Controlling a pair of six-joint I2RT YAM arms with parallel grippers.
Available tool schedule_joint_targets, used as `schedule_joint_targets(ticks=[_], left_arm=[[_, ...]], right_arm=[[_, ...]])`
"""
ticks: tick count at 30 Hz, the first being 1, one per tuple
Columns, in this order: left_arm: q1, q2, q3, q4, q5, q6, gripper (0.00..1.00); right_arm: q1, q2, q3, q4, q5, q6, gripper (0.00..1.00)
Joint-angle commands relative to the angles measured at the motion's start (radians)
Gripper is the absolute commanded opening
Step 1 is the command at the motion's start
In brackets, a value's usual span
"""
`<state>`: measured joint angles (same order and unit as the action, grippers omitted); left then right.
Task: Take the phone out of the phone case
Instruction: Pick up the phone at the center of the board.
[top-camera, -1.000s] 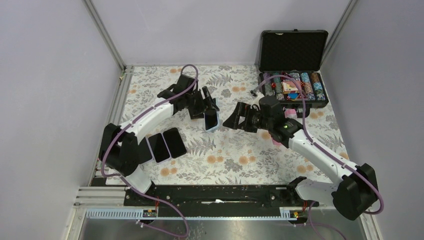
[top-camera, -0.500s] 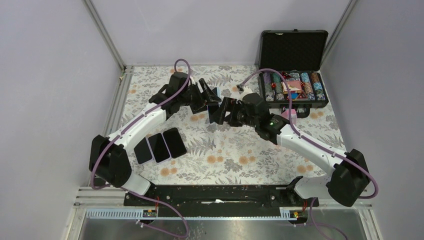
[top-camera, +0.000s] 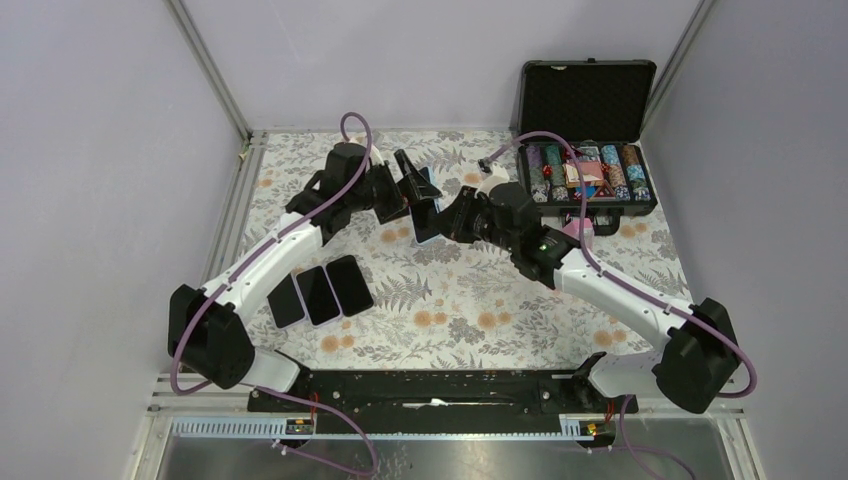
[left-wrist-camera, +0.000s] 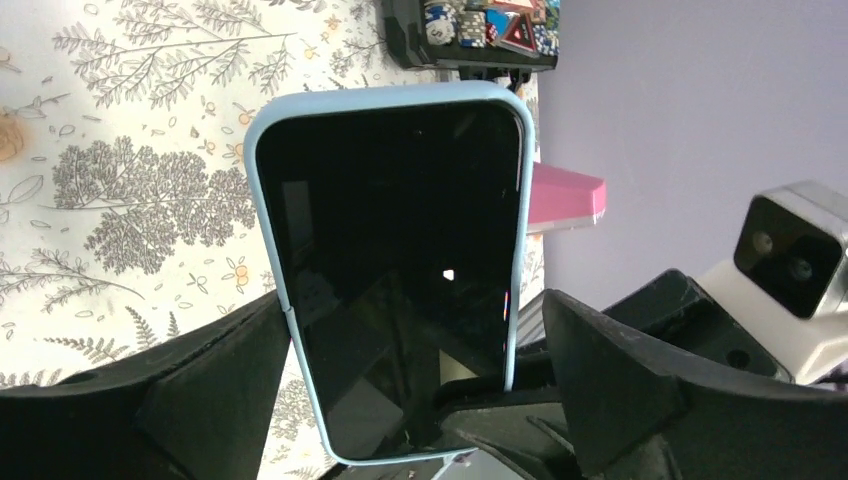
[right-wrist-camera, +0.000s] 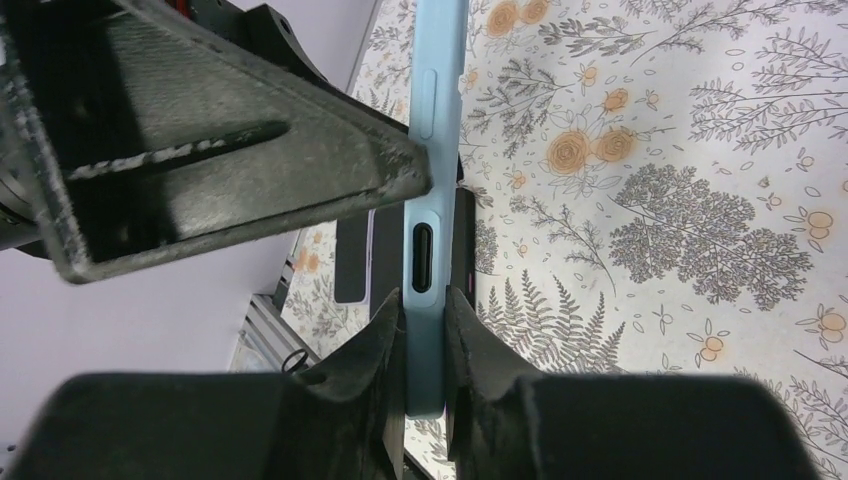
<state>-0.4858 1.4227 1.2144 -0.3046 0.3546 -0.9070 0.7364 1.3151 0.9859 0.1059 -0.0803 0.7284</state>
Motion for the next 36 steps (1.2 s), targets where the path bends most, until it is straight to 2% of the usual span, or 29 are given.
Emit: schedule_joint_targets(ticks=[1,5,9,14,21,28,32,34,36], left_arm=[[0.002,-0.069,0.075,0.094,0.125,0.08,0.98],[0.047,-0.1,0.126,0.026,0.124,0.173,0.99],[0.128,-0.136,0.129,0.061,0.203,0.16,0.99],[0.193,-0.184,0.094,0.189,0.301,0.077,0.99],[0.204,-0.186,0.045,0.327,0.37,-0.096,0.99],[0.204,-0.191,0.014,0.384,0.349,-0.242,0.96],[0.204,-0.176,-0.014,0.503,0.381,-0.345,0.81],[0.204,-0.161,-0.024,0.579,0.397,-0.398,0.68],[0.204,-0.147,-0.028,0.629,0.41,-0.445,0.5]], right_arm=[[0.008,-0.088,0.036,0.067,-0.006,-0.009,0.06],[0.0,-0.121,0.071,0.038,-0.046,-0.024,0.08],[-0.019,-0.125,0.116,0.04,-0.13,0.006,0.13],[-0.073,-0.124,0.124,0.144,-0.233,0.167,0.13],[-0.127,-0.126,0.117,0.314,-0.33,0.382,0.13],[-0.131,-0.118,0.108,0.431,-0.363,0.518,0.14],[-0.131,-0.103,0.113,0.429,-0.4,0.549,0.14],[-0.131,-0.095,0.12,0.417,-0.429,0.563,0.16],[-0.132,-0.092,0.118,0.415,-0.443,0.577,0.17]])
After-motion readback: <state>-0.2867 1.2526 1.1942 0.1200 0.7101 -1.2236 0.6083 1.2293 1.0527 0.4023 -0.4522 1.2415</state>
